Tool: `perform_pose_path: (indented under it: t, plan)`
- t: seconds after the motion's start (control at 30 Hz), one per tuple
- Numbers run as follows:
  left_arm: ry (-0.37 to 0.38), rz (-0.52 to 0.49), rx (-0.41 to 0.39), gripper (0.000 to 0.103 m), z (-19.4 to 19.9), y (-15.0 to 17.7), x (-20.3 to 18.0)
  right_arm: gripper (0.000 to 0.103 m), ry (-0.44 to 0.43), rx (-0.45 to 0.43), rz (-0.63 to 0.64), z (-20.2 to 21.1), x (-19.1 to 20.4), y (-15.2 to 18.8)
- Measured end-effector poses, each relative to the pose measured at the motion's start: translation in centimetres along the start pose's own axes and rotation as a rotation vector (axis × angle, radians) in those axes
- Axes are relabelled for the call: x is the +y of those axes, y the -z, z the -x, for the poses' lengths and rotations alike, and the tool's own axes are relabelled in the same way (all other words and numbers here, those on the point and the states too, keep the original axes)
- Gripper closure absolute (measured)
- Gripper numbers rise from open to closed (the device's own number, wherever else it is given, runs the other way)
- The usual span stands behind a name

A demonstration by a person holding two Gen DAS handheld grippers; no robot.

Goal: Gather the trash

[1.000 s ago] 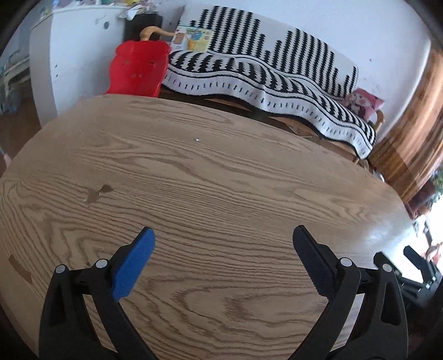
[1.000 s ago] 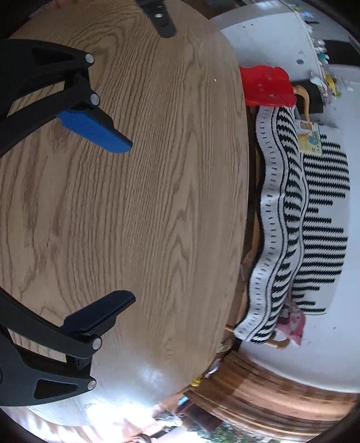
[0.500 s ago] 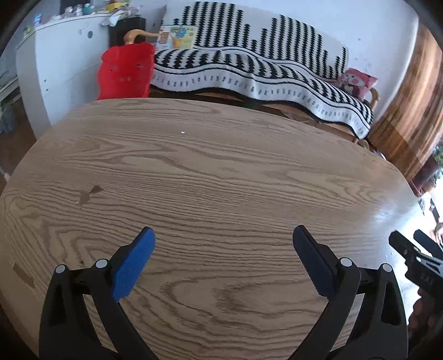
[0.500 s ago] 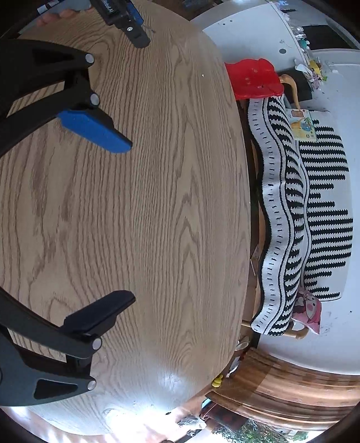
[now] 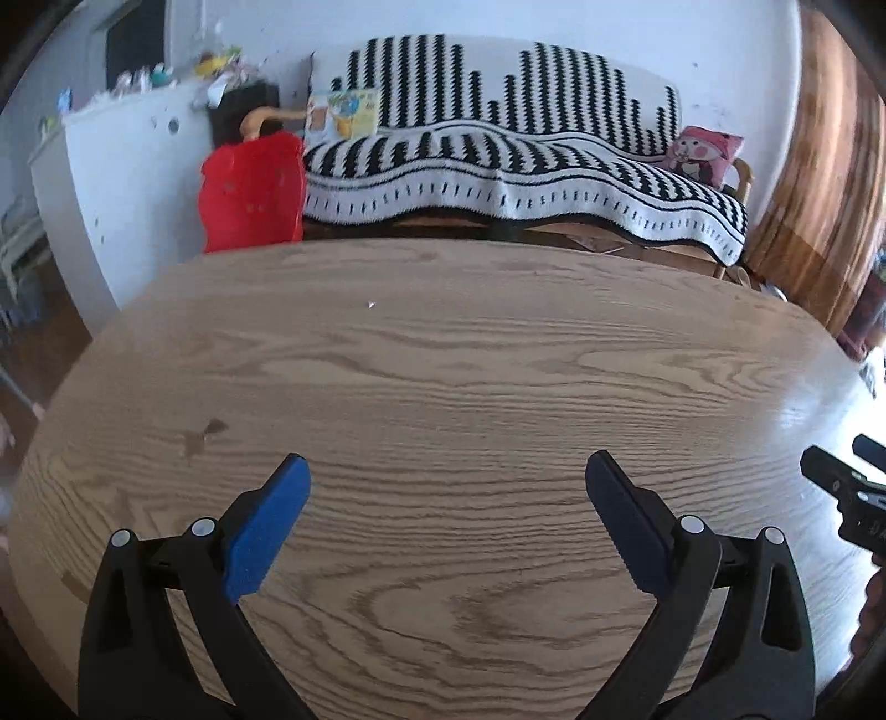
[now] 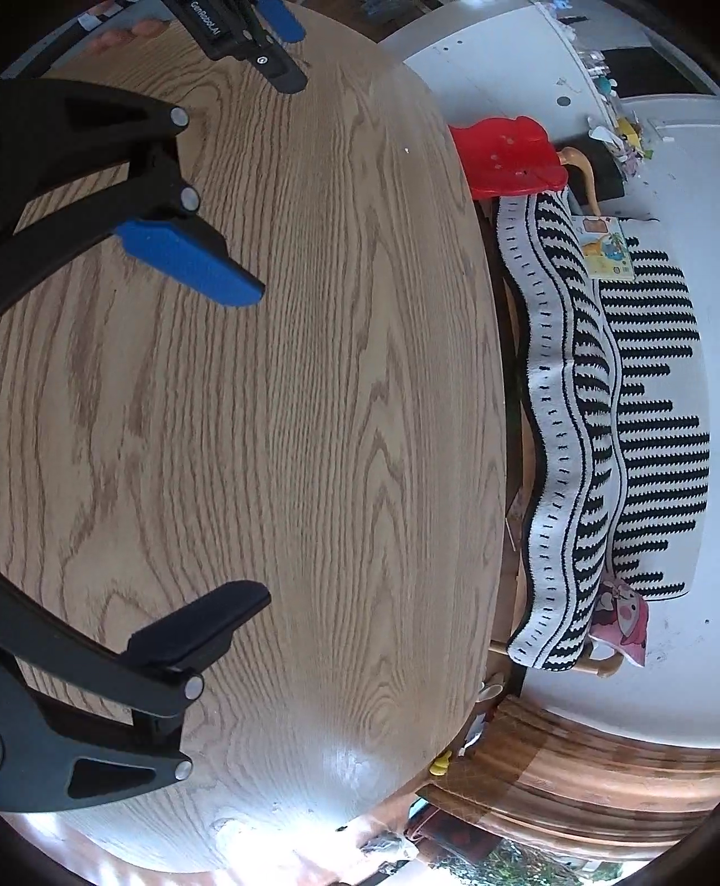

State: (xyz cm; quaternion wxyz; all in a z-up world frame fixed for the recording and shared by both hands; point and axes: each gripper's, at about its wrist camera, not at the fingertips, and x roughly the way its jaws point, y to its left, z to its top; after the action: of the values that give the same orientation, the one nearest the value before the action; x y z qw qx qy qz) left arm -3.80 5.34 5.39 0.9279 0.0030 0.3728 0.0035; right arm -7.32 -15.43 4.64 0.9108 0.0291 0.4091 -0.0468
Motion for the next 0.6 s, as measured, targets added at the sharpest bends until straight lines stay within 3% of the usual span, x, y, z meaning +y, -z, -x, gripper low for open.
perform_pose_path:
  t: [0.2,0.43,0.6]
  plan:
    - [-0.093,-0.075,0.007,0.006,-0.2,0.1,-1.2,0.007,0.005,0.010,0.010,-0.2,0.1,0.2]
    - [0.002,-0.074,0.010,0.006,0.4,0.8,-1.7,0.007,0.004,0.011,-0.001,0.0,-0.2,0.2]
    - [-0.013,-0.122,-0.002,0.006,0.3,0.8,-2.6,0.007,0.010,0.010,-0.004,0.1,-0.6,0.3]
